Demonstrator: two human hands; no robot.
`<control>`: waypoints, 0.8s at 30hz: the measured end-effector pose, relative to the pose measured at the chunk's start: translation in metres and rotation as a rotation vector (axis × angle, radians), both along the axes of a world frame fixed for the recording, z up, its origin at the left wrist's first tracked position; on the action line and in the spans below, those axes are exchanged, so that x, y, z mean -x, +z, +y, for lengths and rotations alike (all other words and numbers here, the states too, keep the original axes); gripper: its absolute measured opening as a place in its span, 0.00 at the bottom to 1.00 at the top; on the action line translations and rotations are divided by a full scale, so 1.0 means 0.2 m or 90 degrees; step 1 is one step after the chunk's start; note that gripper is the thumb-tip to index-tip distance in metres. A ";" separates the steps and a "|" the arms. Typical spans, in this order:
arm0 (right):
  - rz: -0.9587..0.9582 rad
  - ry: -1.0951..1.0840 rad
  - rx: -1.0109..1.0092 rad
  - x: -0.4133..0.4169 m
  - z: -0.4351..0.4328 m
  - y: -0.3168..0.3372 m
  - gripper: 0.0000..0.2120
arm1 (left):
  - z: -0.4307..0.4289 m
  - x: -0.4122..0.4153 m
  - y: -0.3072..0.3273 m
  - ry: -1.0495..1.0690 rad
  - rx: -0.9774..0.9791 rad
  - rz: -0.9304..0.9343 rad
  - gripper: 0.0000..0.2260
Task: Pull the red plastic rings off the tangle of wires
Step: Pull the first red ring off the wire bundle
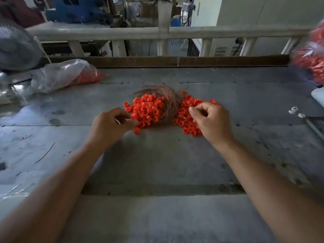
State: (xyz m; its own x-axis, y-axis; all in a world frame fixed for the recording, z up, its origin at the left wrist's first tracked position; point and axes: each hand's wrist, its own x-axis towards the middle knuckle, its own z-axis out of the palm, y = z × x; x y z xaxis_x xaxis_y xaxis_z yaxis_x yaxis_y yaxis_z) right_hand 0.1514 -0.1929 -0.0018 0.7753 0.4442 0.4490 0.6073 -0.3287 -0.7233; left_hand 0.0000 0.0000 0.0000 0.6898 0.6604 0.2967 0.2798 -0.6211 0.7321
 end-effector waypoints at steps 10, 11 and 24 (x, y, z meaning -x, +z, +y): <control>0.017 0.005 0.012 -0.02 0.01 0.01 0.10 | 0.02 -0.02 -0.02 -0.086 -0.162 0.159 0.07; 0.015 0.004 0.015 -0.02 0.02 0.01 0.10 | 0.02 -0.02 -0.02 -0.092 -0.163 0.155 0.07; -0.007 0.032 0.076 0.01 0.01 0.01 0.08 | -0.05 0.01 0.01 -0.234 0.319 -0.045 0.06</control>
